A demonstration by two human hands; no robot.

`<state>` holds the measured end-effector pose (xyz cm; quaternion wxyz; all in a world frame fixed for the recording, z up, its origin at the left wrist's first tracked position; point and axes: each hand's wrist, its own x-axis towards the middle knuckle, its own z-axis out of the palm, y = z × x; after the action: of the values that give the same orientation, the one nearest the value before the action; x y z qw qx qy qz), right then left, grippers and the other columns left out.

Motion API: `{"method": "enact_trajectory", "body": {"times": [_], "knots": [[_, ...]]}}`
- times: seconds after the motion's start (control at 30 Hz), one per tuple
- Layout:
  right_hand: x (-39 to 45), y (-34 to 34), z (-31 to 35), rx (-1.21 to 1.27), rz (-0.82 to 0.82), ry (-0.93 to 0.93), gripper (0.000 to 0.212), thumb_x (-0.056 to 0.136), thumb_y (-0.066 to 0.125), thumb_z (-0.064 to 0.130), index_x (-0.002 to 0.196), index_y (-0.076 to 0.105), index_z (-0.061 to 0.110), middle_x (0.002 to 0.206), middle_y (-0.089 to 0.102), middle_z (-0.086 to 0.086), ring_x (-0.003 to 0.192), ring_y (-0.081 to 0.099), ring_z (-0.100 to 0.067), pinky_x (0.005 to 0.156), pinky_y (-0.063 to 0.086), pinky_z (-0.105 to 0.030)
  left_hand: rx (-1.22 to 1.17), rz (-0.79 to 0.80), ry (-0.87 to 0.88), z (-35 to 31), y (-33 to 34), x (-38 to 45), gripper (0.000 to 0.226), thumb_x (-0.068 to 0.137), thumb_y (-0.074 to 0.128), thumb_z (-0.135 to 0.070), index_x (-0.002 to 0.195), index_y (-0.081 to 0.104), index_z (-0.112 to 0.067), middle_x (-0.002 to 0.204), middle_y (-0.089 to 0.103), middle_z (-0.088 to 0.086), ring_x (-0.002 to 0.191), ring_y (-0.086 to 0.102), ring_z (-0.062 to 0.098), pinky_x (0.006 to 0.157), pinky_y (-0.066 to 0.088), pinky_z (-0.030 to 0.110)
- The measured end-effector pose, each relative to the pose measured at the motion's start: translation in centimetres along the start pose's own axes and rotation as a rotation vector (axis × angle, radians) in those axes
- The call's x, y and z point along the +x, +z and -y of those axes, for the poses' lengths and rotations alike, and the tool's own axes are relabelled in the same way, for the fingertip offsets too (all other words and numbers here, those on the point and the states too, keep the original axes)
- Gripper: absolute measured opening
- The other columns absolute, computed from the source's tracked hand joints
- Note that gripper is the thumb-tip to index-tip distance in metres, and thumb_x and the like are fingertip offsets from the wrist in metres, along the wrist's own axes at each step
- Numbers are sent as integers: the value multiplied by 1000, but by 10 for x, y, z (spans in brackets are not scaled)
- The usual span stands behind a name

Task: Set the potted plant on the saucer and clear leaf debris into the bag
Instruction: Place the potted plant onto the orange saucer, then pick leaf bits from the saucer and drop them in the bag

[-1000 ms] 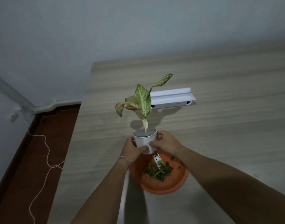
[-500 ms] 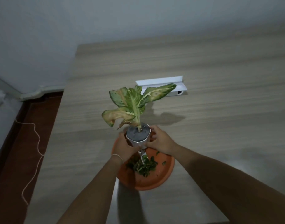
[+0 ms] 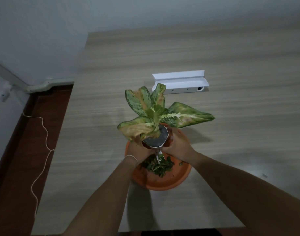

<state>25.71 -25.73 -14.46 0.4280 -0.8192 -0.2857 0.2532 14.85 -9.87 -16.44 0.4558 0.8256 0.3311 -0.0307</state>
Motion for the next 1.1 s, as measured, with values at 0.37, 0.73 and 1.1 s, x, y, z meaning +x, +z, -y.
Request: {"method": "enact_trajectory", "body": {"times": [0.37, 0.73, 1.1], "knots": [[-7, 15, -19, -371, -86, 12, 72, 69, 65, 65, 131, 46, 32, 126, 57, 9, 124, 47, -10, 107, 42, -33, -60, 9, 66, -5, -26, -19, 64, 63, 89, -26, 117, 55, -26, 111, 59, -9, 106, 55, 10, 89, 42, 25], [-38, 42, -25, -715, 158, 16, 68, 74, 49, 66, 128, 45, 24, 125, 54, -8, 116, 49, -30, 98, 45, -46, 458, 282, 108, 21, -12, -42, 103, 59, 80, -33, 145, 26, -19, 154, 26, 13, 138, 34, 33, 111, 36, 36], [-48, 41, -24, -743, 366, -183, 59, 82, 54, 59, 123, 54, 17, 118, 53, -11, 110, 50, -30, 97, 43, -40, 578, 372, 187, 21, 8, -49, 57, 68, 73, -29, 121, 53, -19, 123, 47, 10, 108, 54, 34, 95, 48, 39]]}}
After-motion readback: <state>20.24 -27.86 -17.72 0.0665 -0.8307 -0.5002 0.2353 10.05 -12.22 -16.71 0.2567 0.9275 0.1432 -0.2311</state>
